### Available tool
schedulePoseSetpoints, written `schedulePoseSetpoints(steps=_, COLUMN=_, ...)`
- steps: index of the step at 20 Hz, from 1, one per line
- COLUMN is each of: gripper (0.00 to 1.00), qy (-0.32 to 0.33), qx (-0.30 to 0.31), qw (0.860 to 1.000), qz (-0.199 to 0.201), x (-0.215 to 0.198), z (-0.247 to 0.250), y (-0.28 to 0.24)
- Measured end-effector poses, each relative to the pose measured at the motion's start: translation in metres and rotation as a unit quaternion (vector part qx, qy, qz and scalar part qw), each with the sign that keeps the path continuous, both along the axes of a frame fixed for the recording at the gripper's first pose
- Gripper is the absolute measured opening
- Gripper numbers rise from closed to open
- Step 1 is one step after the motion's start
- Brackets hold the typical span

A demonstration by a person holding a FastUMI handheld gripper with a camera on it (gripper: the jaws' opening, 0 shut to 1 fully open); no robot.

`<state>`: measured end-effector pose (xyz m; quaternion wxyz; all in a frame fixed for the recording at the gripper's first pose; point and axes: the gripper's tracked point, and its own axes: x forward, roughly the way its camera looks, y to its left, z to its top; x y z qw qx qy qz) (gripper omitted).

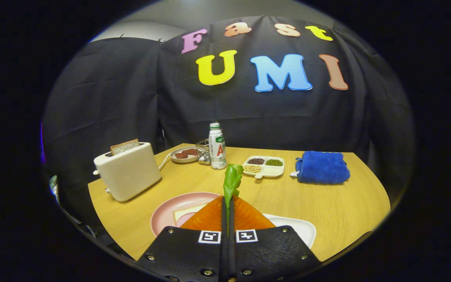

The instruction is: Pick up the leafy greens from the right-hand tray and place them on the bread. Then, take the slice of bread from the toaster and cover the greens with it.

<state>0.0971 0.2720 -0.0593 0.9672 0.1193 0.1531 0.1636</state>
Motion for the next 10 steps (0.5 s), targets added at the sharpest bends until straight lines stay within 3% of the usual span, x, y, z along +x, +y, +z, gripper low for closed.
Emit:
schedulePoseSetpoints(steps=5, gripper=0.00, qy=0.023, qx=0.033, qw=0.997, qz=0.066, x=0.000, z=-0.007, y=0.062)
schedulePoseSetpoints(steps=10, gripper=0.00, qy=0.063, qx=0.003, qw=0.993, qz=0.096, x=0.004, z=-0.043, y=0.088)
